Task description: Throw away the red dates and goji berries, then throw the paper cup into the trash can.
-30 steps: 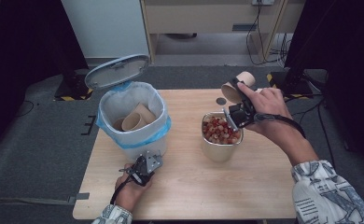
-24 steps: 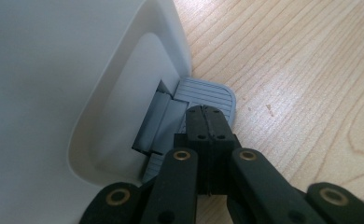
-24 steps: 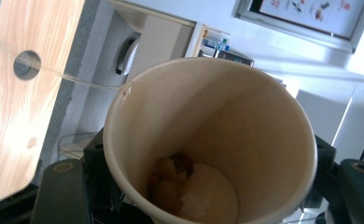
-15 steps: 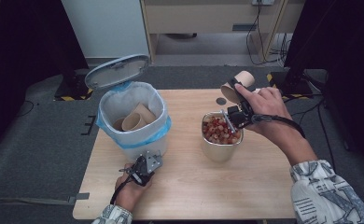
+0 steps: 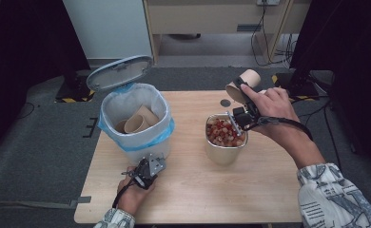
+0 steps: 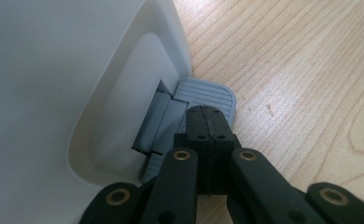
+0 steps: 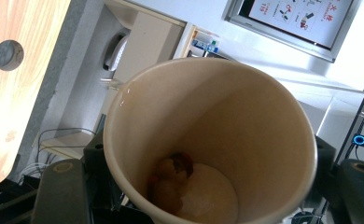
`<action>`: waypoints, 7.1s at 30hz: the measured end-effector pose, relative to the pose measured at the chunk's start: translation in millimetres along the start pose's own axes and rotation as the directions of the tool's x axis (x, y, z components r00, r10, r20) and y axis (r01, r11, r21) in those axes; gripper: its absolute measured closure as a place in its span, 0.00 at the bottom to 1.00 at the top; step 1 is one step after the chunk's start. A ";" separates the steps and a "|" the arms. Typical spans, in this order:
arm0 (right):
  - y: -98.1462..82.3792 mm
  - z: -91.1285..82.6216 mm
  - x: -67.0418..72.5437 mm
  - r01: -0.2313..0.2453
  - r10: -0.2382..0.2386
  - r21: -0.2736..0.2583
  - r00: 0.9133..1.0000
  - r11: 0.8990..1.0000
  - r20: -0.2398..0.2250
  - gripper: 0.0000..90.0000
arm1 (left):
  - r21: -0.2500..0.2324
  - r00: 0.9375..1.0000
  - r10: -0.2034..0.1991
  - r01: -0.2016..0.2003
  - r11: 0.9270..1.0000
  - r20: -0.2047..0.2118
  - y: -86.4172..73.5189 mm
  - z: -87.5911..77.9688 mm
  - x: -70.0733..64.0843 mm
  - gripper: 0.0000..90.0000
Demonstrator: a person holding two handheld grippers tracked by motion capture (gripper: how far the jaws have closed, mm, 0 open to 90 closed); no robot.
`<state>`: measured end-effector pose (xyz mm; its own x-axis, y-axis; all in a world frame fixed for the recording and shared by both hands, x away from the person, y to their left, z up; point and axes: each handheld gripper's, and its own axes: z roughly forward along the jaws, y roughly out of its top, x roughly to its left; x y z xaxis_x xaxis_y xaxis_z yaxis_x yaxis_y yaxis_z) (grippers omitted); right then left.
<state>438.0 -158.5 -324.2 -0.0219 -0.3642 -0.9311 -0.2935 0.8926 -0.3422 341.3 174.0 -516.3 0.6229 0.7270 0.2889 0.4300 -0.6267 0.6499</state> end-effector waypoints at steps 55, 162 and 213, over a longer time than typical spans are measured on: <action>-4.2 -6.1 29.1 0.050 -0.049 0.004 0.998 0.999 -0.038 0.34 | -0.001 1.000 -0.002 0.002 1.000 0.001 -0.1 0.1 0.2 1.00; 12.3 28.5 -29.8 -0.859 0.803 -0.168 0.513 0.484 -0.303 0.32 | 0.004 1.000 -0.003 0.003 1.000 0.010 0.0 -0.6 1.2 1.00; 31.1 41.5 -45.3 -0.970 0.847 -0.110 0.243 0.217 -0.473 0.32 | 0.000 1.000 -0.004 0.004 1.000 0.010 -0.4 -0.4 1.2 1.00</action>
<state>469.5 -103.3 -297.9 -0.7056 0.5420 -0.4566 -0.1478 0.5176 0.8428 341.7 175.2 -515.9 0.6273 0.7269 0.2794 0.4328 -0.6237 0.6509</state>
